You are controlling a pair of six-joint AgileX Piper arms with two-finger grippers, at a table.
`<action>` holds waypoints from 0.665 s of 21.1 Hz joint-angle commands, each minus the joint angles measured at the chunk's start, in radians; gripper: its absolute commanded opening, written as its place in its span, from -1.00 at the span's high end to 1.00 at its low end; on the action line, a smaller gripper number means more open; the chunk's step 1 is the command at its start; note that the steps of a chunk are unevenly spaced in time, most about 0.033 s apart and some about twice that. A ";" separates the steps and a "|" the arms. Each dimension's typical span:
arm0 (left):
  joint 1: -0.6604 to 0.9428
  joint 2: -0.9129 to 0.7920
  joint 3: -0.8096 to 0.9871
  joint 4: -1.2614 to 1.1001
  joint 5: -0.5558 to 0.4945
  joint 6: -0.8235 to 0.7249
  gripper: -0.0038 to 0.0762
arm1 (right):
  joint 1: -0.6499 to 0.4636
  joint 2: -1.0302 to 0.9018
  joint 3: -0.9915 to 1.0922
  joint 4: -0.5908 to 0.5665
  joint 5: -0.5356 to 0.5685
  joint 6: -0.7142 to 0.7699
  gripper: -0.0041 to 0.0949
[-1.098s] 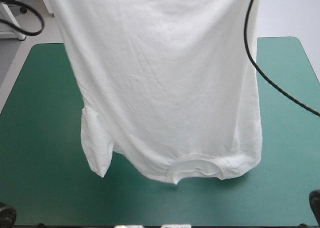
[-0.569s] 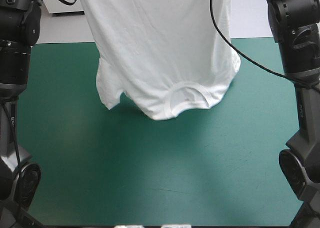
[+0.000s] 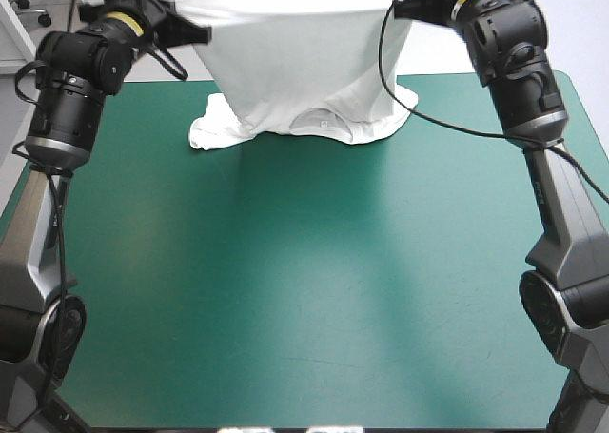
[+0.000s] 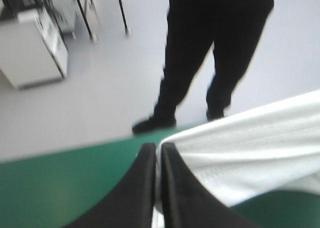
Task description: Fold the cloth
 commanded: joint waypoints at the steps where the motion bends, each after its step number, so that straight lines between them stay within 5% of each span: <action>1: 0.009 -0.068 0.120 0.013 0.074 0.000 0.93 | -0.019 -0.110 0.167 -0.027 0.012 -0.015 0.95; 7: 0.009 -0.297 0.775 -0.054 0.006 -0.034 0.93 | -0.019 -0.342 0.952 0.086 -0.171 0.008 0.95; 14: 0.009 -0.521 1.238 -0.214 0.016 -0.016 0.93 | -0.014 -0.419 1.268 0.315 -0.158 -0.012 0.95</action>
